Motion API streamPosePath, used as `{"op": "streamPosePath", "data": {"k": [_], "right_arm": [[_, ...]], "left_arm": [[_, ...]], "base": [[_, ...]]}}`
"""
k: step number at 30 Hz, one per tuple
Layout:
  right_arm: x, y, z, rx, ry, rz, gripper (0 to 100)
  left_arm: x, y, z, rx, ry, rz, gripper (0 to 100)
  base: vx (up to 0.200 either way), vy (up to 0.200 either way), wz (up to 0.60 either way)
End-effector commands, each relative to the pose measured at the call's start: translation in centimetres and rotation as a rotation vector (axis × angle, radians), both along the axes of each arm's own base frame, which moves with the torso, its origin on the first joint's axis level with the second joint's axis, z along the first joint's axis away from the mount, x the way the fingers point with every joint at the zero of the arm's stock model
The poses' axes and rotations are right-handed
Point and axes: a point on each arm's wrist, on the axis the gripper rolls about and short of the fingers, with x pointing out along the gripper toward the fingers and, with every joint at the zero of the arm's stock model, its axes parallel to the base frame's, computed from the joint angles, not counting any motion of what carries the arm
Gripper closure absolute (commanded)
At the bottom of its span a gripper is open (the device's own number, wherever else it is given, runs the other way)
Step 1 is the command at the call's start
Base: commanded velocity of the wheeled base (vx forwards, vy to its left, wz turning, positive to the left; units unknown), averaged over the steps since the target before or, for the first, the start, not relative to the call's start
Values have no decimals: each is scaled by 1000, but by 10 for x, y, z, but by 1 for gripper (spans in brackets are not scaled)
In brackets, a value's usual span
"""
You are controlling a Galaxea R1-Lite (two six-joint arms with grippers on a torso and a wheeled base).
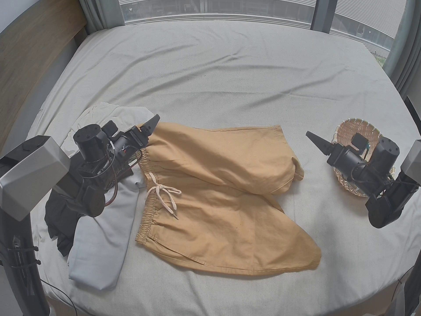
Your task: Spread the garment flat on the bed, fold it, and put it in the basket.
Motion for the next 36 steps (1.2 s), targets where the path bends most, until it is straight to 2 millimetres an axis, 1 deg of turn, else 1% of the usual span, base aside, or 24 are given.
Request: {"op": "streamPosePath", "data": {"k": [1, 4, 11, 15, 21, 24, 27, 28, 32, 34, 36], "right_arm": [[-17, -3, -14, -18, 70, -4, 0], [-21, -3, -18, -20, 93, -2, 0], [-31, -4, -35, -33, 173, -6, 0], [-30, -5, -53, -60, 229, -30, 0], [-26, -1, -76, -86, 296, -46, 0], [-25, 0, -82, -89, 309, -47, 0], [-24, 1, -82, -88, 309, -46, 0], [-18, 2, -81, -85, 293, -53, 0], [-8, 3, -81, -78, 269, -87, 0], [-6, 4, -81, -76, 265, -87, 0], [-3, 9, -80, -69, 256, -76, 0]], "left_arm": [[-11, 3, -2, 8, 34, 1, 0], [-16, 5, -2, 10, 51, -2, 0], [-47, 10, -6, 28, 137, -34, 0], [-65, 14, -7, 34, 162, -31, 0], [-74, 19, -9, 29, 138, -22, 0], [-79, 18, -12, 30, 130, -26, 0], [-80, 18, -12, 29, 125, -28, 0], [-84, 18, -13, 27, 112, -29, 0], [-87, 18, -12, 22, 93, -31, 0], [-87, 19, -12, 21, 88, -30, 0], [-89, 19, -12, 20, 83, -29, 0]], "base": [[0, 0, 0], [0, 0, 0], [0, 0, 0], [0, 0, 0], [0, 0, 0], [0, 0, 0], [0, 0, 0], [0, 0, 0], [0, 0, 0], [0, 0, 0], [0, 0, 0]]}}
